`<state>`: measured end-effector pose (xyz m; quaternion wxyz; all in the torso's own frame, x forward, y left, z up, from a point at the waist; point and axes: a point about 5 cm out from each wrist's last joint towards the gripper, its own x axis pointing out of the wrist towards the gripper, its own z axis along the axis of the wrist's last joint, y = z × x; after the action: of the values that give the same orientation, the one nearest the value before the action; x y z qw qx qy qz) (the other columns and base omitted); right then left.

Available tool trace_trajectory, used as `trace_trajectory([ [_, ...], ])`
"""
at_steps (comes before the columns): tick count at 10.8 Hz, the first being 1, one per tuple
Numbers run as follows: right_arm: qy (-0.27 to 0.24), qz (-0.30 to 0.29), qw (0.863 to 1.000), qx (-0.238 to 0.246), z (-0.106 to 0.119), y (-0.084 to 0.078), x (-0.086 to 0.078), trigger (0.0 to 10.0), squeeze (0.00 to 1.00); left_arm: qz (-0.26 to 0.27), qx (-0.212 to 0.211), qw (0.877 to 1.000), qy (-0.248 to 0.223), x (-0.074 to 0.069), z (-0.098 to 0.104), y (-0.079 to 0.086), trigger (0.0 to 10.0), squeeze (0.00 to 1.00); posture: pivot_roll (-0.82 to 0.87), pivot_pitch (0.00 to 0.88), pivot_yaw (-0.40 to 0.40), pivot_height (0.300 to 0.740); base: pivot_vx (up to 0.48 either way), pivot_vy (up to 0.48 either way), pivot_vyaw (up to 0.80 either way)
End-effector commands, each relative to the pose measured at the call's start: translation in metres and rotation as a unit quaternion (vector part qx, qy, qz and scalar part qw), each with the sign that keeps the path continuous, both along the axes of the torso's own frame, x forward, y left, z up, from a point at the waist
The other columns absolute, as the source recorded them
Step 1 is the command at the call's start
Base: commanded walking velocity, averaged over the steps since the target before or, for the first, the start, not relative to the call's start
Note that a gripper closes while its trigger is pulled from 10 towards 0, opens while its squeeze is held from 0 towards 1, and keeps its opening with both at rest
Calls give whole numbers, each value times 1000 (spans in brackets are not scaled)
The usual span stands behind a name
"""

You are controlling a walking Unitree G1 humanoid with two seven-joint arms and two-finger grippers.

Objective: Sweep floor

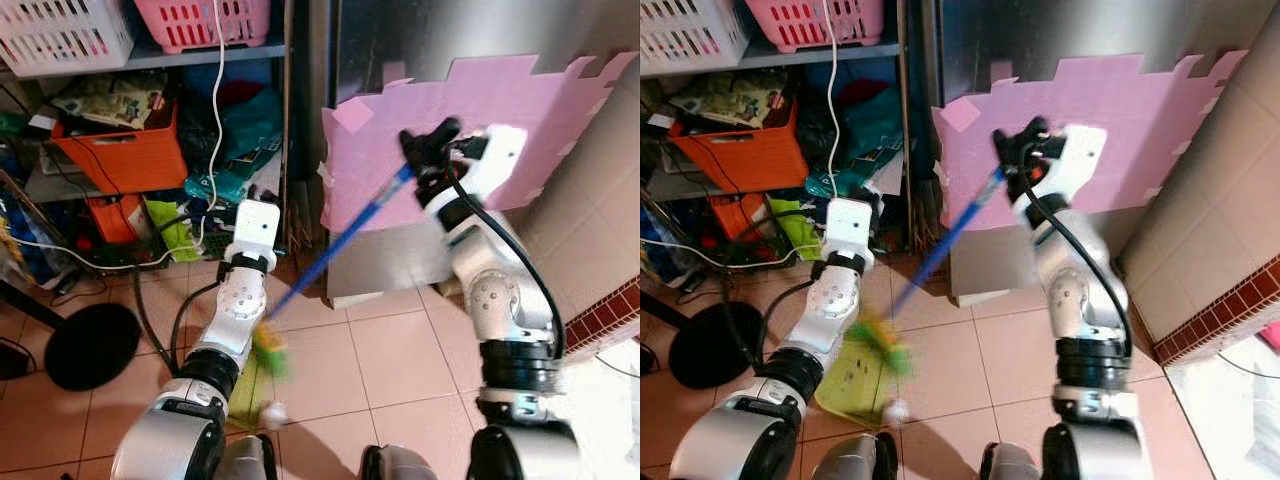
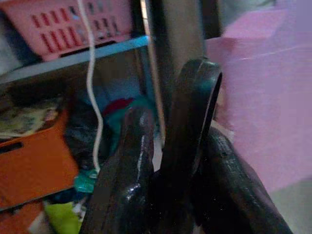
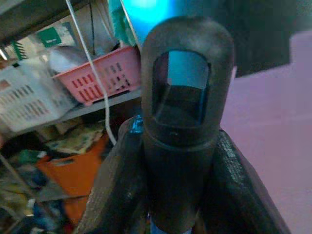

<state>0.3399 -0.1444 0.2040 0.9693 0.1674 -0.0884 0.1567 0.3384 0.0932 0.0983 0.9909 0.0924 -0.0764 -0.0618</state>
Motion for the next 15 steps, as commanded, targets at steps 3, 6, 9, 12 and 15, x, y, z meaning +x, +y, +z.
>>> trace_trajectory([
  [3, -76, -28, 996, -37, 24, -3, 1, 10000, 0, -63, -26, 994, 91, -8, -28, -5, 10000, 0, -155, 56, 32, 740, 0, 0, 0],
  [6, -71, -50, 994, -64, 13, -7, -1, 10000, 0, 14, 17, 997, 78, -2, -26, 13, 10000, 0, -154, 52, 36, 740, 0, 0, 0],
  [9, -88, -29, 986, -138, -8, 4, -14, 10000, 0, 64, -70, 995, 38, 6, -9, 18, 10000, 0, -167, 59, 40, 740, 0, 0, 0],
  [12, -77, -58, 980, -176, -20, -8, -19, 10000, 0, 121, -6, 991, -49, 16, 20, 17, 10000, 0, -178, 63, 40, 740, 0, 0, 0],
  [15, -60, -70, 978, -190, -29, -15, -22, 10000, 0, 142, 23, 985, -97, 16, 30, 18, 10000, 0, -183, 66, 41, 740, 0, 0, 0],
])
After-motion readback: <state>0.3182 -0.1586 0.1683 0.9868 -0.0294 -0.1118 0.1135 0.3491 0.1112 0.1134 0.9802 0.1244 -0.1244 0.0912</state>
